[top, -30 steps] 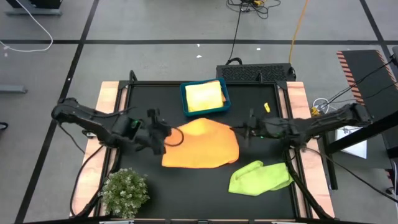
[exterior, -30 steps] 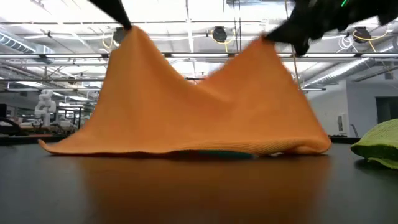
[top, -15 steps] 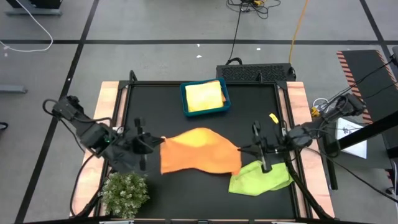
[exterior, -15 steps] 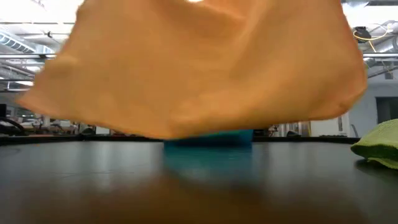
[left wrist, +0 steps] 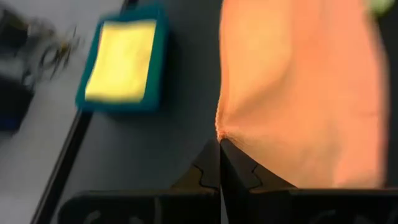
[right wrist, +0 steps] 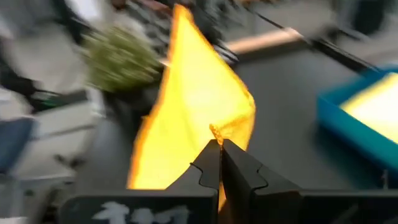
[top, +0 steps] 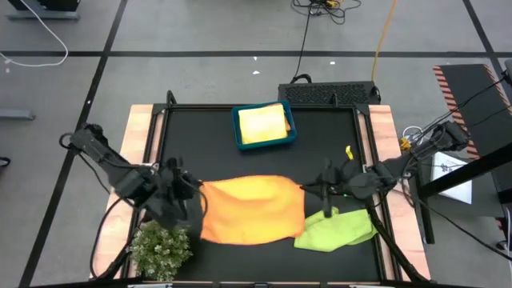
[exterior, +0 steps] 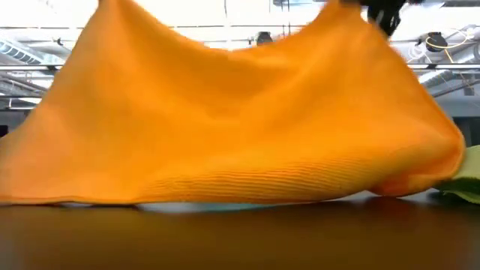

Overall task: Fold microfiber towels
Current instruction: Fold the orange microfiber towel

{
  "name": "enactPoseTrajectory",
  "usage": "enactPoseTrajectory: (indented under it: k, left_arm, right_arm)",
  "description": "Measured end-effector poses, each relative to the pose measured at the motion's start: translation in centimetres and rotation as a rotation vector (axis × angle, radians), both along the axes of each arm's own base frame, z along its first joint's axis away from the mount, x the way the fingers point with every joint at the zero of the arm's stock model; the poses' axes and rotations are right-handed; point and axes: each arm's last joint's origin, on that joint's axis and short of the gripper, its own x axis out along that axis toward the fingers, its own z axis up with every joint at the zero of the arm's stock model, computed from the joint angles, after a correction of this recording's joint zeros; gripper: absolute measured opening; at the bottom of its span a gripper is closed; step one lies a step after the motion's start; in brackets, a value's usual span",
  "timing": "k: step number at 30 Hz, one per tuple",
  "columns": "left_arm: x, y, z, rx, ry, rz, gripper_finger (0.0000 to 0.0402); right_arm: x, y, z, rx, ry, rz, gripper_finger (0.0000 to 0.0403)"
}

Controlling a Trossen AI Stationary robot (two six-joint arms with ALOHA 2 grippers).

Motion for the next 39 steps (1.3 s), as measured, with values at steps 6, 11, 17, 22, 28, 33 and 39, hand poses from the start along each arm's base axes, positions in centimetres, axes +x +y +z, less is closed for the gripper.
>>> enactPoseTrajectory:
  k: [6, 11, 17, 22, 28, 33, 39]
  left_arm:
    - [0.8, 2.5, -4.7, 0.048, 0.161, 0.111, 0.0000]
    - [1.2, 5.5, -7.5, 0.136, 0.264, 0.209, 0.0000]
    - [1.6, 8.6, -10.3, 0.203, 0.347, 0.261, 0.0000]
    - [2.0, 10.2, -11.2, 0.210, 0.402, 0.228, 0.0000]
    - [2.3, 10.6, -11.0, 0.212, 0.401, 0.209, 0.0000]
    - [2.7, 10.7, -10.9, 0.227, 0.396, 0.167, 0.0000]
    - [4.1, 12.1, -11.3, 0.194, 0.320, 0.124, 0.0000]
  right_arm:
    - [1.3, -2.5, -2.2, -0.053, 0.166, -0.158, 0.0000]
    - [3.0, -4.9, -4.2, -0.142, 0.290, -0.260, 0.0000]
    - [4.7, -7.6, -6.9, -0.232, 0.447, -0.340, 0.0000]
    - [5.1, -8.7, -7.6, -0.253, 0.489, -0.366, 0.0000]
    - [4.8, -8.7, -6.7, -0.258, 0.450, -0.333, 0.0000]
    - [4.4, -8.9, -6.0, -0.292, 0.434, -0.325, 0.0000]
    - [3.9, -10.6, -6.0, -0.297, 0.474, -0.386, 0.0000]
